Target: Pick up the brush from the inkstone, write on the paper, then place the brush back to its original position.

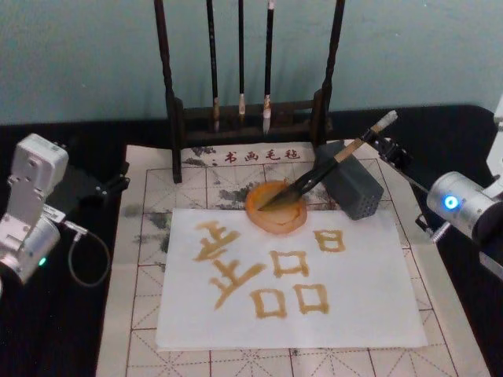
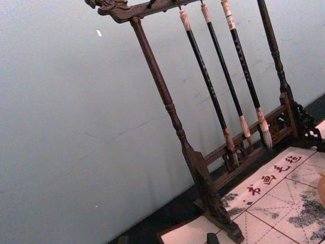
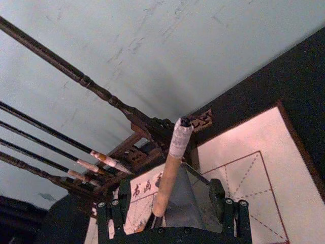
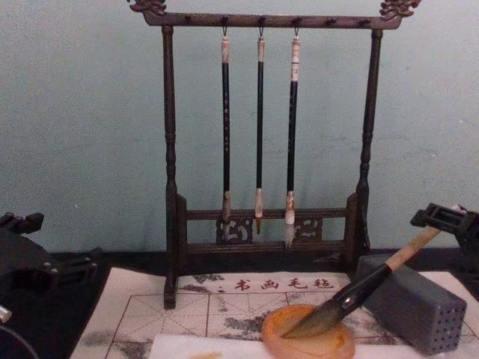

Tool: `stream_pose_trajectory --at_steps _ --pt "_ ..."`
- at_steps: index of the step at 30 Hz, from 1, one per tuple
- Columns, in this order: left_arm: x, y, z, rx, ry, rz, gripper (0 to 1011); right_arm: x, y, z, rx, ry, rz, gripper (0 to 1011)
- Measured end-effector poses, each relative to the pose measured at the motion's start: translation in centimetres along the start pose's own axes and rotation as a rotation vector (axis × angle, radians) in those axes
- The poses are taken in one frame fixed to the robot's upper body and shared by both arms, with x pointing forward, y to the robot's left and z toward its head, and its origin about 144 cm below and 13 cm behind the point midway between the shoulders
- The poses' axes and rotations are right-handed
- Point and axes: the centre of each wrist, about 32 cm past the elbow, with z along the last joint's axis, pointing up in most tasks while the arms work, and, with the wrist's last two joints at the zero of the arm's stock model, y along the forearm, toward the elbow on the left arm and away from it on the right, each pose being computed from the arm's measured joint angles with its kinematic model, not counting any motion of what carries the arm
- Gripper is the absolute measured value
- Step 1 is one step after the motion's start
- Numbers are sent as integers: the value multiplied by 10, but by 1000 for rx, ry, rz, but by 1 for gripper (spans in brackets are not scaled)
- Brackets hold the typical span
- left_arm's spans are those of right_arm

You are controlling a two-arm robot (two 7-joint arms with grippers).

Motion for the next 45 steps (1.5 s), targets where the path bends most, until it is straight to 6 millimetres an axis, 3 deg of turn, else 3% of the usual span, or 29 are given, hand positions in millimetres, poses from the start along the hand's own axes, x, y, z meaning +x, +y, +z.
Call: stream_pose_trajectory --at_steps 22,45 --pt "0 0 0 0 0 0 1001 -8 27 1 -1 33 14 1002" --pt "0 0 0 0 0 0 1001 -10 30 -2 -9 27 18 1002"
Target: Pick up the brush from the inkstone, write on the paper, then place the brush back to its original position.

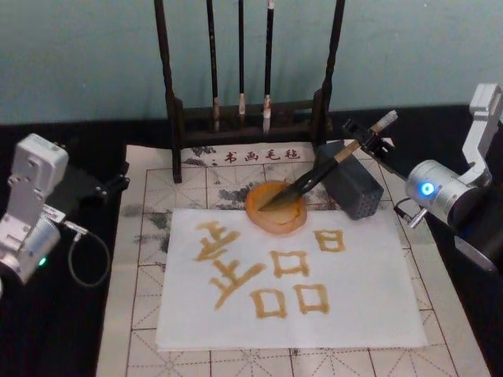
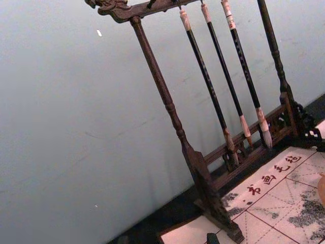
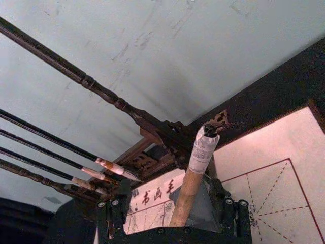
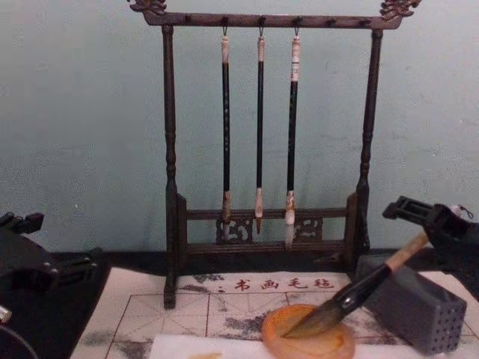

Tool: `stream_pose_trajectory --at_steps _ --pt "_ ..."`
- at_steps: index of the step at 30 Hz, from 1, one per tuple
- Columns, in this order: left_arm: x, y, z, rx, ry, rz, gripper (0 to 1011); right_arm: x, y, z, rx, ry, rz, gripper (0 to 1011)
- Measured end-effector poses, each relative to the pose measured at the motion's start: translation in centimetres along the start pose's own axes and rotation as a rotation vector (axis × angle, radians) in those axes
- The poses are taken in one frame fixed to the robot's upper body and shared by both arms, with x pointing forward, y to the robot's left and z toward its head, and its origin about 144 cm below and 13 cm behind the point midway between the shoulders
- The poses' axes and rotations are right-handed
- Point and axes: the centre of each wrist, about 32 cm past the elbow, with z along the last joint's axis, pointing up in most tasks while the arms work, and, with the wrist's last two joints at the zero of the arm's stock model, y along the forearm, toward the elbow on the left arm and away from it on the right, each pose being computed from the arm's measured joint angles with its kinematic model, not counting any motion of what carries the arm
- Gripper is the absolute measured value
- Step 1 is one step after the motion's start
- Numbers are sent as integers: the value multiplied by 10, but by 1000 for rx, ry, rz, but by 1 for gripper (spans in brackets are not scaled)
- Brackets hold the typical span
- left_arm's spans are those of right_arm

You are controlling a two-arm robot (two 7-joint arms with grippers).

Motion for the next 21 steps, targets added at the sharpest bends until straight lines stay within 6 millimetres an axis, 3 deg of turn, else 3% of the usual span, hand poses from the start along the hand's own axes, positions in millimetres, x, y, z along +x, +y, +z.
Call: stream_pose_trajectory --at_steps 10,21 --pt "0 0 0 0 0 0 1001 0 0 0 0 2 0 965" --pt "0 0 0 0 0 0 1001 0 0 0 0 3 0 687"
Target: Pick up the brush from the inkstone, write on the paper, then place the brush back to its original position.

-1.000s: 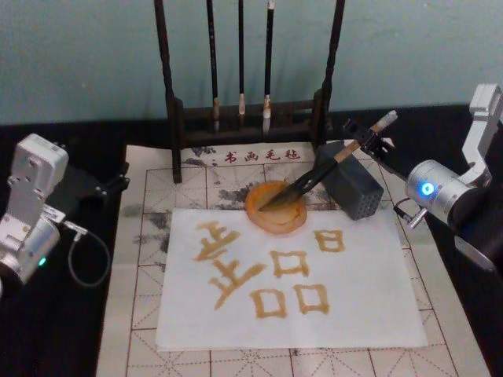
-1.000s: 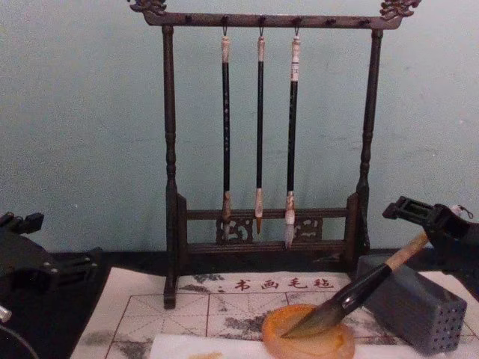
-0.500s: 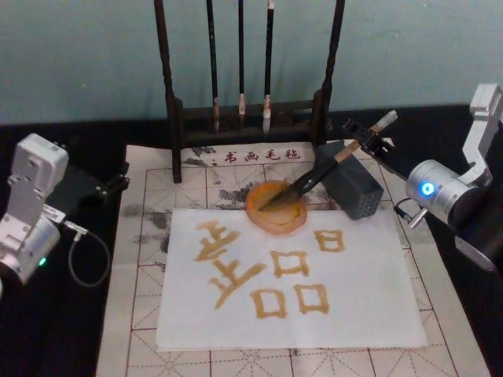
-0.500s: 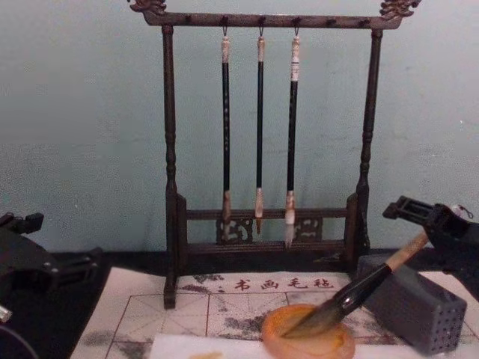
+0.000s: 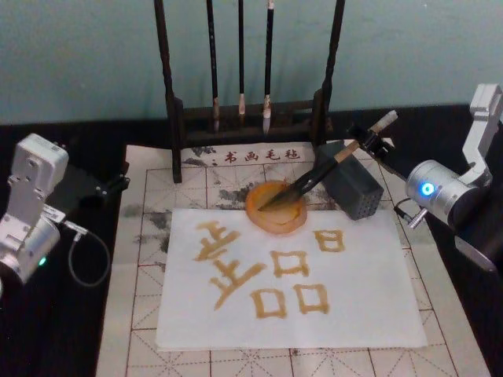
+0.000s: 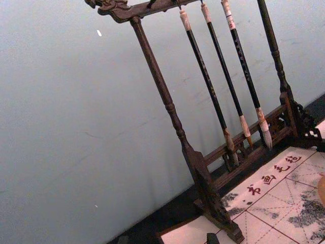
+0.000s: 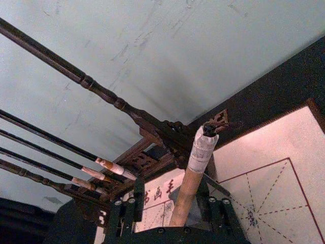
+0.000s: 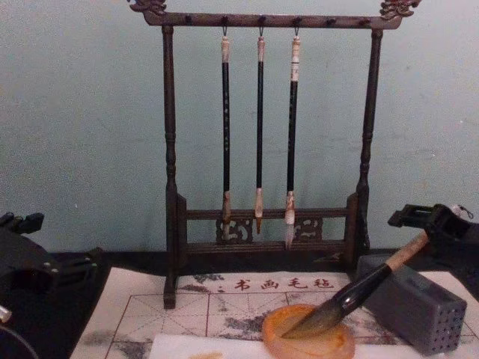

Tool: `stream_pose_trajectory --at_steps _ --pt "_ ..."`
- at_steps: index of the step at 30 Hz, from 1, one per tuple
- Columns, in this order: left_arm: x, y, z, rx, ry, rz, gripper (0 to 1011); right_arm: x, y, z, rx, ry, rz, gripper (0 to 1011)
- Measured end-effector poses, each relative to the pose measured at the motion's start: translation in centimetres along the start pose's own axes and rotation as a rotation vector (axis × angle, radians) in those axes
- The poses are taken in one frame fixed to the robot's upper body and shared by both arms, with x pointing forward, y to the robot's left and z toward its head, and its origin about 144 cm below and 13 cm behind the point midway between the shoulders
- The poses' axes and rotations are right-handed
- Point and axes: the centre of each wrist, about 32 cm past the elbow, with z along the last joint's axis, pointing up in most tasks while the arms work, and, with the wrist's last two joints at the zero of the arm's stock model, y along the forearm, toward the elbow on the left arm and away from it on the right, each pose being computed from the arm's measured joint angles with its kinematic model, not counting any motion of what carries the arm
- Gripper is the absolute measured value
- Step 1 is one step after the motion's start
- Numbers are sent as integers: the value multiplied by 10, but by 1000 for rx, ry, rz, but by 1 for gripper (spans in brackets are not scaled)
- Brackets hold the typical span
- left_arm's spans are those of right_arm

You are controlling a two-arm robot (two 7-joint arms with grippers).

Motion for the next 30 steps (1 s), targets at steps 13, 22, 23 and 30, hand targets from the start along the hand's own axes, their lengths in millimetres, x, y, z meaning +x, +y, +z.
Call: stream_pose_trajectory --at_steps 13,22,23,30 --pt "0 0 0 0 0 0 1001 0 0 0 0 0 0 264" --pt "0 0 0 0 0 0 1001 0 0 0 0 0 0 188" --pt "0 0 0 0 0 0 1001 0 0 0 0 0 0 188" --pt "0 0 0 0 0 0 1001 0 0 0 0 0 0 188"
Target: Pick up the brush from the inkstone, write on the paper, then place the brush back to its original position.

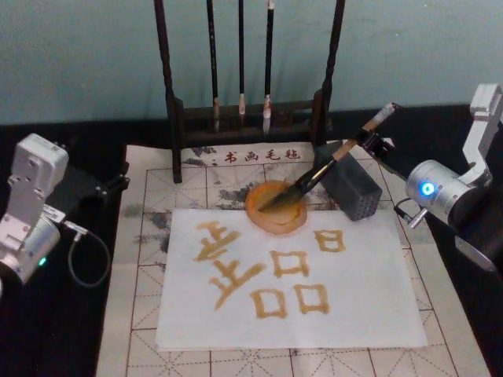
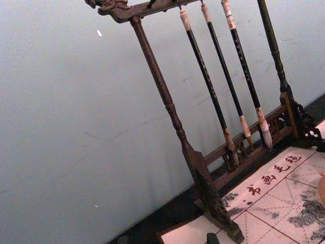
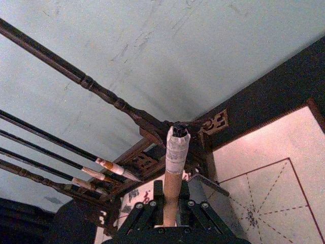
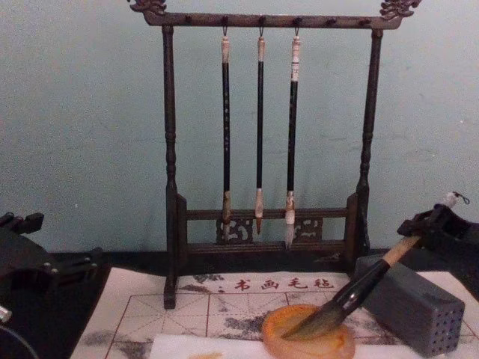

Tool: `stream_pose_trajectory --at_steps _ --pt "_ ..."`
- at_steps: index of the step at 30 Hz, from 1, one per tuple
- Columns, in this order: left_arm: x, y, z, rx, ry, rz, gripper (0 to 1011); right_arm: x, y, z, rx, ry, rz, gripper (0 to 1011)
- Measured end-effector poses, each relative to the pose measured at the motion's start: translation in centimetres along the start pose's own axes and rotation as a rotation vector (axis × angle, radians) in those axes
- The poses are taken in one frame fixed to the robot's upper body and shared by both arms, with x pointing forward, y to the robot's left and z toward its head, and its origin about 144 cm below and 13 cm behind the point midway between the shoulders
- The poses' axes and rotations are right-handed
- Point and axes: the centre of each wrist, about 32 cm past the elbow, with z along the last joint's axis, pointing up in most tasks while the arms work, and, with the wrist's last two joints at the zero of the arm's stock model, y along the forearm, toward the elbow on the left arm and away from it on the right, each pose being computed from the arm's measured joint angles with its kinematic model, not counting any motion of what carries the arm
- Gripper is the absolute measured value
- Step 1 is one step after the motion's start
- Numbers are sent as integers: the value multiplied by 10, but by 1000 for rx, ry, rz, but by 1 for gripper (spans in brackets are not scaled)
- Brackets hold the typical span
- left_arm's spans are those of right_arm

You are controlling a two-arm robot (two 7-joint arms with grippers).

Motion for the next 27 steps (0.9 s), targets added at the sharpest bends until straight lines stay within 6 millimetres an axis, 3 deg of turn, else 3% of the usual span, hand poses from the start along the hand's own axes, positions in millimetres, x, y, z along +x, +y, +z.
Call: stream_pose_trajectory --at_steps 27 --pt "0 0 0 0 0 0 1001 -11 -12 0 61 -143 90 188"
